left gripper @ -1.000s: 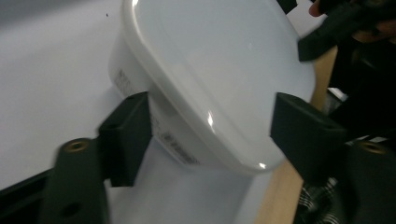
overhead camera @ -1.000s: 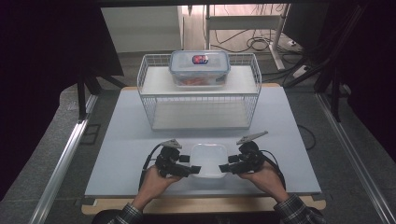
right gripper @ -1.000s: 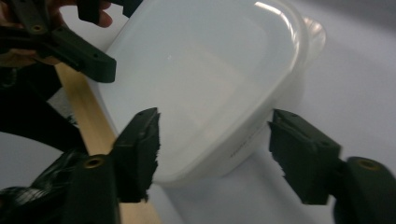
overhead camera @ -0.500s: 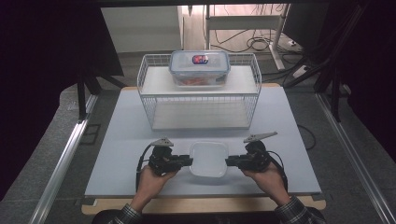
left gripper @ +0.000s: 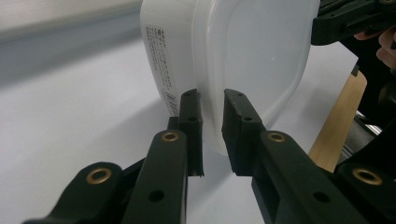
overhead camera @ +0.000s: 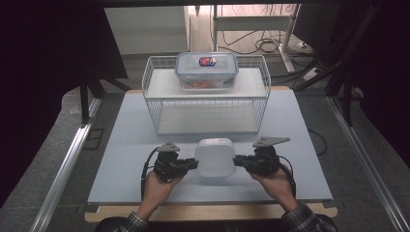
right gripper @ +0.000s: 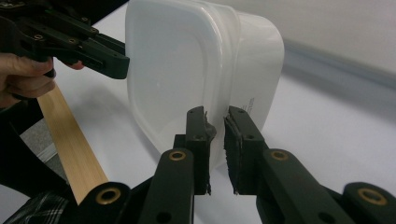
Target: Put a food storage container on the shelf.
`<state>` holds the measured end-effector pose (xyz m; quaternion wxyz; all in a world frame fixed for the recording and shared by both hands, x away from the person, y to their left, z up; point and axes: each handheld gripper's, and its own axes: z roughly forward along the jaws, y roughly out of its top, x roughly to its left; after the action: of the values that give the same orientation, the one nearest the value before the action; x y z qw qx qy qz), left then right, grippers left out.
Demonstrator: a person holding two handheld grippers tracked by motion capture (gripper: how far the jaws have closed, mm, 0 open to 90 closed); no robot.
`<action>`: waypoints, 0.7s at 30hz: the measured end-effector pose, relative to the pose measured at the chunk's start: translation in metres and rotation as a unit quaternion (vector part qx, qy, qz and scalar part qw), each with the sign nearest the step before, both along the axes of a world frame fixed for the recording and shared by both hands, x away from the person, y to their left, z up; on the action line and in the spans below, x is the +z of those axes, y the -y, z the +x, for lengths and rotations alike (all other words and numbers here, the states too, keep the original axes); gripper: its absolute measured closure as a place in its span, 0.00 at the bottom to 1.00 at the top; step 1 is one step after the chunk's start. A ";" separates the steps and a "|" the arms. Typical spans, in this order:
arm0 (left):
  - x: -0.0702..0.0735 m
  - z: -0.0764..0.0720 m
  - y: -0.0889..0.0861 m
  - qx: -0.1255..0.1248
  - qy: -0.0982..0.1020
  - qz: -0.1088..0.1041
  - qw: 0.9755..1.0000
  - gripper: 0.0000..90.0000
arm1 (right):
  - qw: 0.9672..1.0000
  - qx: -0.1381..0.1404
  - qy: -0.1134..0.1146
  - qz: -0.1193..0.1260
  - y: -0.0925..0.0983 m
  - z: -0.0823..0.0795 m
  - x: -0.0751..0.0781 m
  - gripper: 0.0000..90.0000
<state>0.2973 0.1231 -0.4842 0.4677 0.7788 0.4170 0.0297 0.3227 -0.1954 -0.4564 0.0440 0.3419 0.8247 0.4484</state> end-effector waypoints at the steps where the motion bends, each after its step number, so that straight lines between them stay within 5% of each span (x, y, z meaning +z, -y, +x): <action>1: 0.003 0.000 0.000 0.004 0.005 -0.001 1.000 0.87 | 1.000 0.001 0.003 0.003 0.000 0.000 0.002 0.89; 21: 0.063 0.015 -0.010 0.021 0.066 0.012 0.998 0.87 | 0.998 0.010 0.055 0.039 -0.009 0.022 0.051 0.89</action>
<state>0.3121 0.1335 -0.4215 0.4841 0.7716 0.4013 0.0962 0.3447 -0.1866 -0.4055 0.0711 0.3098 0.8064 0.4987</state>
